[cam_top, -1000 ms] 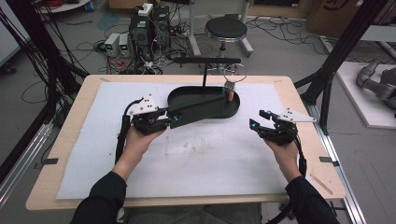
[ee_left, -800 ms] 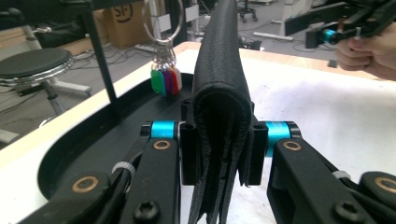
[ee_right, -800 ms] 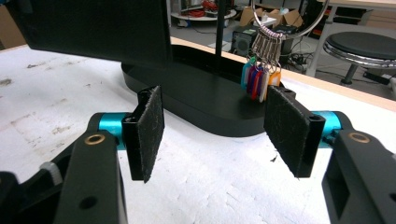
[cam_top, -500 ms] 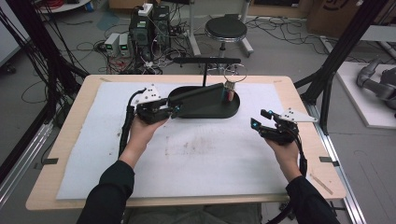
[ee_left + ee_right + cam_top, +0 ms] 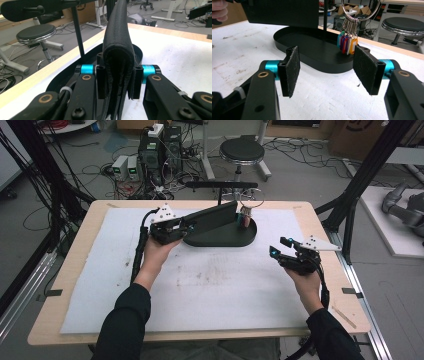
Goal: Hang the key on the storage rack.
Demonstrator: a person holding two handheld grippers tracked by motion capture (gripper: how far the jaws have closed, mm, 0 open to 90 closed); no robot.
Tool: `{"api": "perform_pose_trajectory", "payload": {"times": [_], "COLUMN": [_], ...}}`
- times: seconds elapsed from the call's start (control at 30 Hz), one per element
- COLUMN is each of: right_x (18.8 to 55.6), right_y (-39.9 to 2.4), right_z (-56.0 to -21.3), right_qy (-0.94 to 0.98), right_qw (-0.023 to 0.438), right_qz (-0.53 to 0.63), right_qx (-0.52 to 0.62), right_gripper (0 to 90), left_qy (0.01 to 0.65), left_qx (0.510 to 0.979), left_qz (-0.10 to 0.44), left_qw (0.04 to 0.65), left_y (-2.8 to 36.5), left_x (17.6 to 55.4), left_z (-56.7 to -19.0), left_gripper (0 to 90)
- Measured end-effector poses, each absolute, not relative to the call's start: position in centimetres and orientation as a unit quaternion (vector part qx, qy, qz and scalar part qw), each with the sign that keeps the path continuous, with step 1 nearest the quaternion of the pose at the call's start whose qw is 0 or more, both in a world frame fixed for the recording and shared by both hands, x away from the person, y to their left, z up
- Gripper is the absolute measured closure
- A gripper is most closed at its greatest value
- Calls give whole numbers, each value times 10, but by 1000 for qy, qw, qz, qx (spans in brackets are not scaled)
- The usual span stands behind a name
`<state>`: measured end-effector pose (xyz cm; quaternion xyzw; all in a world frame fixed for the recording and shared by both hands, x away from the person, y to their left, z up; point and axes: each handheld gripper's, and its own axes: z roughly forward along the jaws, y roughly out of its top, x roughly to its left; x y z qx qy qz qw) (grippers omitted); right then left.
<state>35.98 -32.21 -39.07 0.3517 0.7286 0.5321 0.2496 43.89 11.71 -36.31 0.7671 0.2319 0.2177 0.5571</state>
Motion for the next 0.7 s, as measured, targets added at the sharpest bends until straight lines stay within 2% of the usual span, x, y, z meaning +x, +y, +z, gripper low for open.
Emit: {"api": "perform_pose_trajectory", "payload": {"times": [0.7], "right_x": [361], "right_y": [-323], "right_z": [-391], "right_qy": [728], "right_qw": [245], "right_qz": [534], "right_qx": [352], "right_gripper": [394], "left_qy": [254], "left_qx": [772], "left_qz": [217], "left_qw": [541], "left_y": [95], "left_x": [475], "left_z": [-394], "left_gripper": [739]}}
